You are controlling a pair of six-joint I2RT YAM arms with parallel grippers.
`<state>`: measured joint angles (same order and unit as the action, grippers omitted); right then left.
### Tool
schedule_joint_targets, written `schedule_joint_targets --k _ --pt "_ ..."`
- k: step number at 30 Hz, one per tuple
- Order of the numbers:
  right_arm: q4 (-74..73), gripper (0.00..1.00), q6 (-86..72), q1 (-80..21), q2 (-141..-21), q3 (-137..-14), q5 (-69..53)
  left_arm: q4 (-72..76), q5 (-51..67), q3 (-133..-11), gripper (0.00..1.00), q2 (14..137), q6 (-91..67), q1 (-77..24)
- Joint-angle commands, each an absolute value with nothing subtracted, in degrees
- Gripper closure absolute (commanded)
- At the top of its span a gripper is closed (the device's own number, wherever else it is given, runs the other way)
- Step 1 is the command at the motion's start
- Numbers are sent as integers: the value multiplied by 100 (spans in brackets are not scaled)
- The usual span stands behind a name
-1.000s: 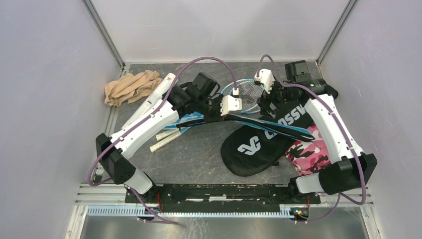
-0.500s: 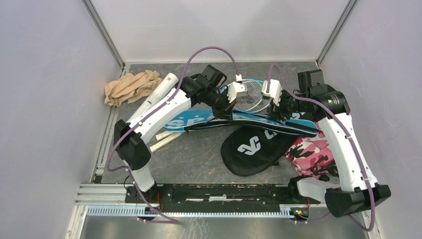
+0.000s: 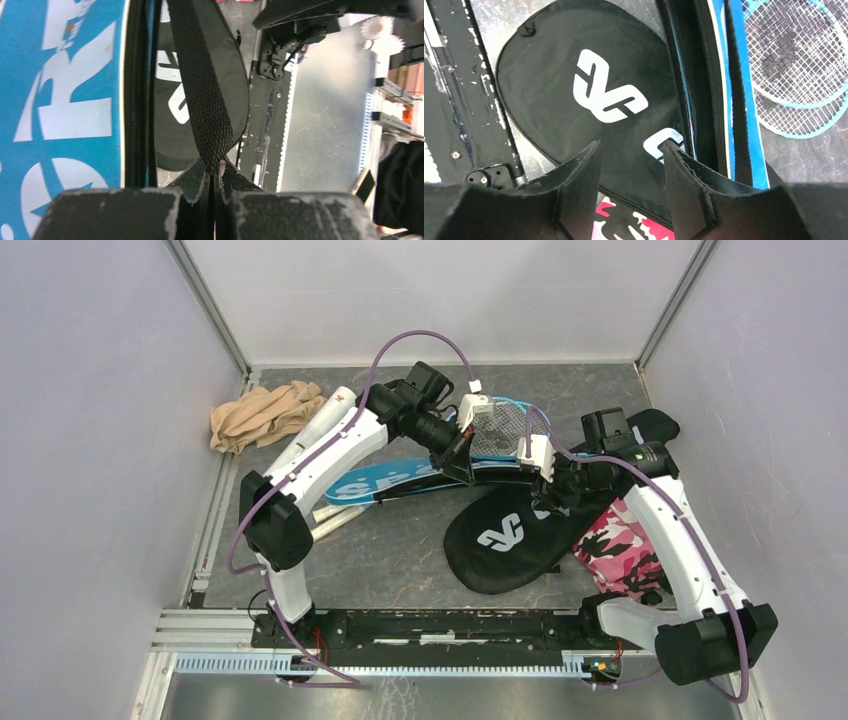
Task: Pack up the badminton gear
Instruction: Open the racket bag at the center of the board.
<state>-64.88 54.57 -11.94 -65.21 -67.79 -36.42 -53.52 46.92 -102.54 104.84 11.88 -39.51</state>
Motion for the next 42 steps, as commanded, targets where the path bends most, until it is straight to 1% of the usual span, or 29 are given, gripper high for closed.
schedule_joint_targets --k 1,3,6,11,14,20,24,31,33,38,42 --pt "-5961 43 5590 -1222 -6634 -6733 -3753 -5325 5381 -10424 98 10503 770 -3913" --pt "-5844 39 5657 -1230 -6706 -6688 -3792 -5326 5466 -10424 98 10508 726 -3903" --pt "-5640 34 5736 -1234 -6825 -6607 -3818 -5326 5589 -10407 98 10512 689 -3870" --pt "-5282 30 5814 -1253 -6999 -6524 -3839 -5325 5940 -10462 98 10566 578 -3777" --pt "-4822 28 5640 -1255 -7042 -6447 -3803 -5275 6171 -10490 98 10651 454 -3693" --pt "-3386 28 5216 -1255 -6882 -5877 -3657 -4962 6630 -10290 98 10785 40 -3481" --pt "-2756 32 5124 -1255 -6898 -5653 -3568 -4665 6912 -10091 98 10821 -360 -3389" --pt "-2679 39 5318 -1252 -7128 -5735 -3597 -4628 7079 -10051 98 10850 -458 -3379" --pt "-2728 39 5432 -1259 -7191 -5745 -3608 -4606 7160 -10046 98 10884 -508 -3383" --pt "-2518 38 5546 -1296 -7296 -5596 -3590 -4502 7346 -10059 98 10980 -668 -3381" --pt "-2035 33 5537 -1376 -7193 -5348 -3466 -4418 7449 -10025 98 10983 -757 -3382"
